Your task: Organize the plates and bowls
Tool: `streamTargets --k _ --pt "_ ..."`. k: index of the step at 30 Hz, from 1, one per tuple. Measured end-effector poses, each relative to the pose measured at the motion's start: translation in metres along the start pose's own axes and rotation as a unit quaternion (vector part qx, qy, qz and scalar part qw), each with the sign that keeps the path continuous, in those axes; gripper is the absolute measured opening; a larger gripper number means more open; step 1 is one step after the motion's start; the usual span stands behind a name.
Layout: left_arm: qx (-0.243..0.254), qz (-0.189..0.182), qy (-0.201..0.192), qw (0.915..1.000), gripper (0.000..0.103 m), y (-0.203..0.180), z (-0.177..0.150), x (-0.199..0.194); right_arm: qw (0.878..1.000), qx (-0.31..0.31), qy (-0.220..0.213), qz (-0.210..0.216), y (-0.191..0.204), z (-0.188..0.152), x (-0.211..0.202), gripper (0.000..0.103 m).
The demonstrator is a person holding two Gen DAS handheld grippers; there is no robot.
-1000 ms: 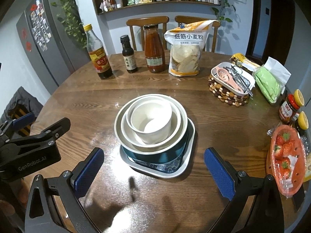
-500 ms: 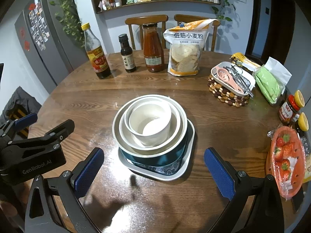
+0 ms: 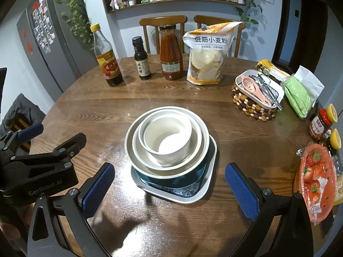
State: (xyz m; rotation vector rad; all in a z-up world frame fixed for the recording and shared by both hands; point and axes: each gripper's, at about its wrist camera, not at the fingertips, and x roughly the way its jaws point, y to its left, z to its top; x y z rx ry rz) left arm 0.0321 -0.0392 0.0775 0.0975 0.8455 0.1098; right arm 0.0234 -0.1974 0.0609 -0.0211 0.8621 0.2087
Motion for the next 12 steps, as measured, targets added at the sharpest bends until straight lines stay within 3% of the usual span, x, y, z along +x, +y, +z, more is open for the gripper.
streamTargets --k 12 --pt "0.004 -0.002 -0.001 1.0000 0.103 -0.0025 0.0022 0.0019 1.000 0.001 -0.002 0.000 0.0022 0.0032 0.0008 0.102"
